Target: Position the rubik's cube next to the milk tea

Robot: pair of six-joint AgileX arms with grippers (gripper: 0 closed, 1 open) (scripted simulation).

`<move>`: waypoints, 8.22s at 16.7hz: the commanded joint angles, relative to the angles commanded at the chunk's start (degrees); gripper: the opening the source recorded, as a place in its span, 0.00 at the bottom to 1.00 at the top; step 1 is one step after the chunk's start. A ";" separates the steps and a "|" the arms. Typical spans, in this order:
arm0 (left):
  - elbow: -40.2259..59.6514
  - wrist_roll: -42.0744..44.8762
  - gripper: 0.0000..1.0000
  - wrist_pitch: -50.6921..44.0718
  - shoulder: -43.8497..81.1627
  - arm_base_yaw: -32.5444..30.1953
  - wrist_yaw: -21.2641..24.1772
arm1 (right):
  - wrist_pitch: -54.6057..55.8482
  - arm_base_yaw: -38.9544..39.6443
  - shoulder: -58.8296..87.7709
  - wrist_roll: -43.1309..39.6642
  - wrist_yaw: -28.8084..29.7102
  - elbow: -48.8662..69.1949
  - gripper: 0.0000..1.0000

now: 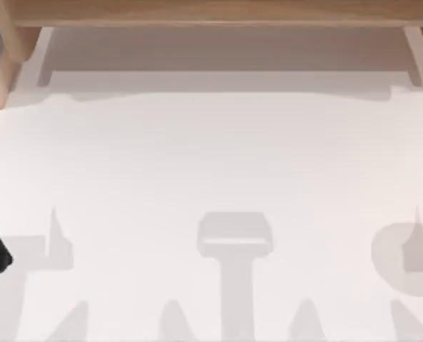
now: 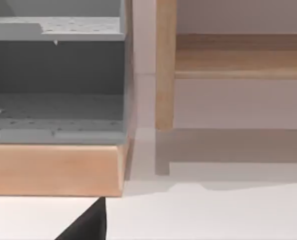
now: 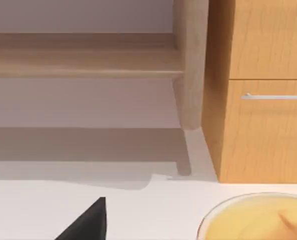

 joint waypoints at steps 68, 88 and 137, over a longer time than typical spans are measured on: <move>0.00 0.00 1.00 0.00 0.00 0.00 0.00 | 5.09 15.28 108.33 0.89 17.05 102.99 0.00; 0.00 0.00 1.00 0.00 0.00 0.00 0.00 | -20.72 16.92 94.02 15.94 13.60 101.42 0.00; 0.00 0.00 1.00 0.00 0.00 0.00 0.00 | -56.93 19.78 103.12 20.57 0.26 69.97 0.30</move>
